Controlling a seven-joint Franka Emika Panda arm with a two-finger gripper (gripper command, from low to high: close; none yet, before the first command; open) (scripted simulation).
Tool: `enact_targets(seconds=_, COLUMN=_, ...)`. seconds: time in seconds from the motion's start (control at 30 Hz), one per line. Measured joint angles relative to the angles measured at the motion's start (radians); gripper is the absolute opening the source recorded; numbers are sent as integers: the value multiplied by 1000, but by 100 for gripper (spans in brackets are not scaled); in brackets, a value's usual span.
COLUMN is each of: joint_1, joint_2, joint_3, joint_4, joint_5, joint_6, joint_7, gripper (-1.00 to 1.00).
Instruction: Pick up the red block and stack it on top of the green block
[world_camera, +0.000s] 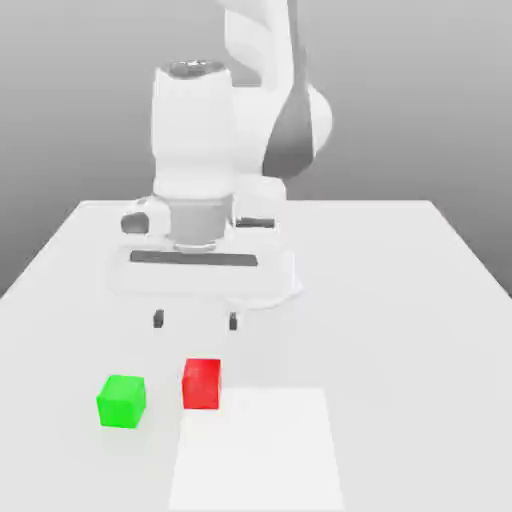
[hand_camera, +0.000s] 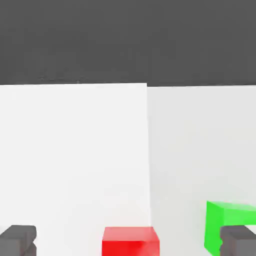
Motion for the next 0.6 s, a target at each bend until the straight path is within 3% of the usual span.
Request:
enact_targets(seconds=0.17, joint_1=-56, joint_2=218, joint_3=77, joint_4=9, joint_5=112, joint_6=180, joint_7=-88, gripper=0)
enact_targets(seconds=0.2, joint_1=-76, joint_2=250, joint_3=98, joint_4=13, joint_5=119, joint_6=207, joint_7=-94, gripper=-100)
enact_targets(seconds=0.43, joint_1=-83, joint_2=256, joint_3=105, joint_4=13, joint_5=116, joint_6=212, joint_7=-92, gripper=-100)
enact_targets(seconds=0.6, joint_1=-82, joint_2=100, joint_3=83, joint_4=-8, joint_5=40, joint_6=79, joint_7=-36, gripper=-100)
